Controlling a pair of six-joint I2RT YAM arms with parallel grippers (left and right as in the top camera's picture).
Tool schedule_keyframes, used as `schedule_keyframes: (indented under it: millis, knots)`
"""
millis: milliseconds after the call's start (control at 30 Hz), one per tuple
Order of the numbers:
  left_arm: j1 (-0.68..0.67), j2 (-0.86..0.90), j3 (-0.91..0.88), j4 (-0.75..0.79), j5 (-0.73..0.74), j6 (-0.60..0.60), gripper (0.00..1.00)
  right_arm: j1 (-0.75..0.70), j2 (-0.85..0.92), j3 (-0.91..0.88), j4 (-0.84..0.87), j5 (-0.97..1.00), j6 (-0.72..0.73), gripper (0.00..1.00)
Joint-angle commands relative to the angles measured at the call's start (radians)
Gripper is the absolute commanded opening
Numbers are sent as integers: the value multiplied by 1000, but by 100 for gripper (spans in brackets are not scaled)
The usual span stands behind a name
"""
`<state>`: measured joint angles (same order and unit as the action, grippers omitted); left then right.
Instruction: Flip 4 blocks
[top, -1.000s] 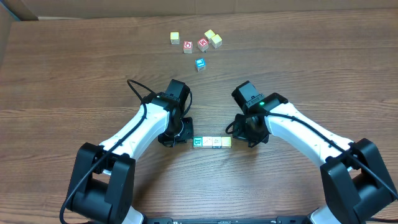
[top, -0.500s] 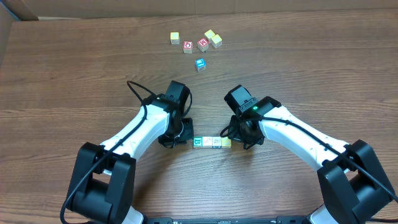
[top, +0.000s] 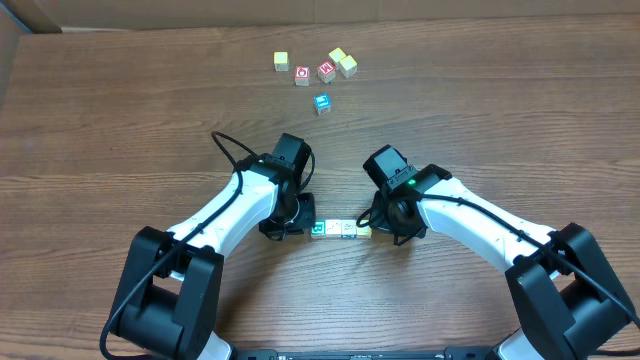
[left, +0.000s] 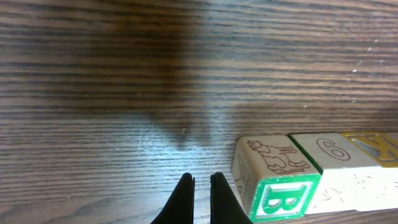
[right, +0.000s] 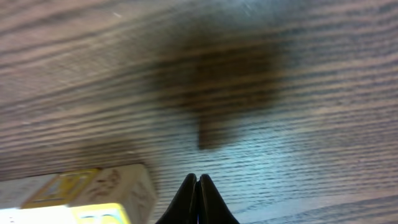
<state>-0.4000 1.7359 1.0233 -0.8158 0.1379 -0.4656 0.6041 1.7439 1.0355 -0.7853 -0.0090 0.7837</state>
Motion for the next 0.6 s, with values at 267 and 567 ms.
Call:
schedule_keyframes:
  millis: [267,567]
  knots:
    - [-14,10,-9,13,1,-10,4,4,-19,-5,63,-98,-55,4]
    - [-14,10,-29,33,1,-10,4,26,-19,-8,71,-97,-55,4]
